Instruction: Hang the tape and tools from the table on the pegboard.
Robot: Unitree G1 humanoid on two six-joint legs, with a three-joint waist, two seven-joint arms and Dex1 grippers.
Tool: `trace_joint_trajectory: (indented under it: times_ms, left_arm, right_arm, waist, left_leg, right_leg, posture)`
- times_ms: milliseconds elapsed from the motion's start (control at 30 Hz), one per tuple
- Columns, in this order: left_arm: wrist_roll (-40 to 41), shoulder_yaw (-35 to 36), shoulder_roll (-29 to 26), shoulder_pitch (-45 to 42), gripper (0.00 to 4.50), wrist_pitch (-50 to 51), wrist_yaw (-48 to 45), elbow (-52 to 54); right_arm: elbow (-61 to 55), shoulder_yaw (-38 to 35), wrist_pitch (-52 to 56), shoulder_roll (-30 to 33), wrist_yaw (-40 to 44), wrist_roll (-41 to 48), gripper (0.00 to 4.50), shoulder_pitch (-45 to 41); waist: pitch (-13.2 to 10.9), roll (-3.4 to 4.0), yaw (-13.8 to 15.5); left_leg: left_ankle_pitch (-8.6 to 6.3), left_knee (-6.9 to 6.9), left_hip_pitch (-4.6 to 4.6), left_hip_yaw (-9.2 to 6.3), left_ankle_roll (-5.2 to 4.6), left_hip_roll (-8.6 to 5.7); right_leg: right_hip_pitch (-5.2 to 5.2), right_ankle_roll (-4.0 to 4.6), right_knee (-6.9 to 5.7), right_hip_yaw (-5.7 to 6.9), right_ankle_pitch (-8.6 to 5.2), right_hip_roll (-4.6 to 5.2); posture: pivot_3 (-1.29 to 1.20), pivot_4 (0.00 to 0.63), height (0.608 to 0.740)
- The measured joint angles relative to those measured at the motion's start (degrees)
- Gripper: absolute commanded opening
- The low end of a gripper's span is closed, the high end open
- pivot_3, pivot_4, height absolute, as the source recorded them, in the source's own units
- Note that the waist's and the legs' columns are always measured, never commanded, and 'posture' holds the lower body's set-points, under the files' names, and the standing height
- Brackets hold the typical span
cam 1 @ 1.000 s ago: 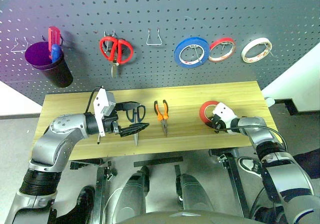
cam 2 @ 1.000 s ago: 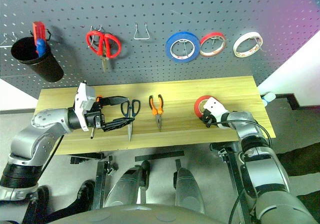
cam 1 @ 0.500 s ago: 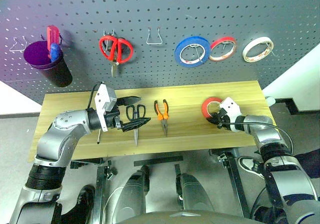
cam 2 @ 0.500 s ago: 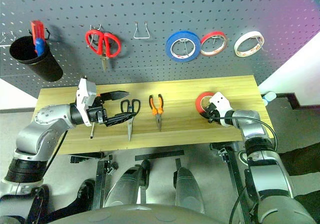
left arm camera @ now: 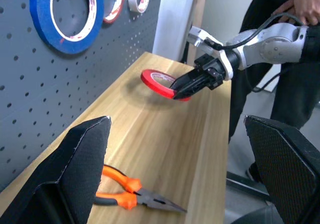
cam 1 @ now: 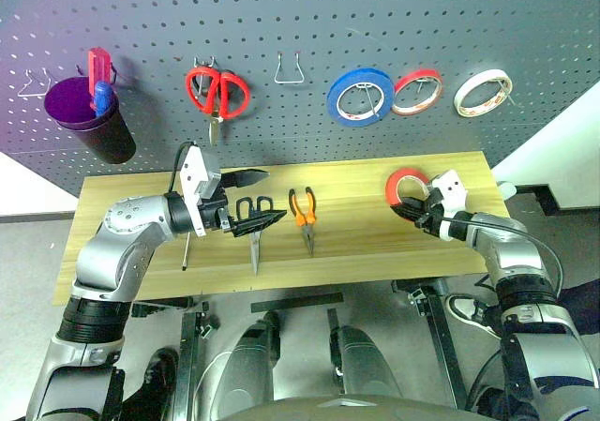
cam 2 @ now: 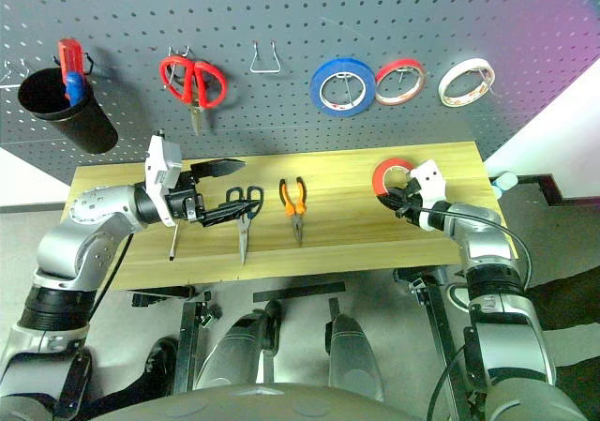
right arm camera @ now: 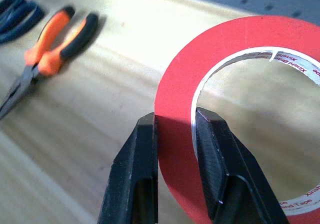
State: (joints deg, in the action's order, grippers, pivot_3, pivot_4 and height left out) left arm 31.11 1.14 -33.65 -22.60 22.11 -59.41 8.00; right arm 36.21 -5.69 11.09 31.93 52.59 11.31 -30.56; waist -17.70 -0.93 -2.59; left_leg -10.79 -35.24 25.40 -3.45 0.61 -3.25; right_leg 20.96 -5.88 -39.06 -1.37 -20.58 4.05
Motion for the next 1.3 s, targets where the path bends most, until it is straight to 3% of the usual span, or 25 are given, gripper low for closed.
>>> trace_joint_trajectory:
  times_ms: [667, 1300]
  left_arm:
    - [-0.23, 0.04, 2.00, -0.28, 4.50, -1.24, 0.79, -1.18]
    - [-1.31, -0.01, 3.96, -2.93, 4.50, -3.57, 0.76, -5.18]
  right_arm:
    - [-16.07, -7.76, 6.38, -1.63, -8.30, 10.49, 0.71, 8.54]
    - [-21.99, -10.83, 7.13, -1.63, -13.22, 13.59, 0.71, 6.87]
  waist:
    - [0.45, 0.07, -0.01]
    - [1.34, 0.07, -0.20]
  left_leg:
    - [0.11, -0.10, 0.01, 0.01, 0.15, 0.00]
    - [0.12, -0.67, 0.01, 0.00, 0.16, 0.05]
  right_leg:
    - [0.05, -0.01, -0.18, 0.01, 0.00, -0.03]
    - [0.03, -0.01, -0.68, -0.03, 0.01, -0.17]
  posture:
    - [-0.09, 0.190, 0.740]
    - [-0.10, 0.172, 0.740]
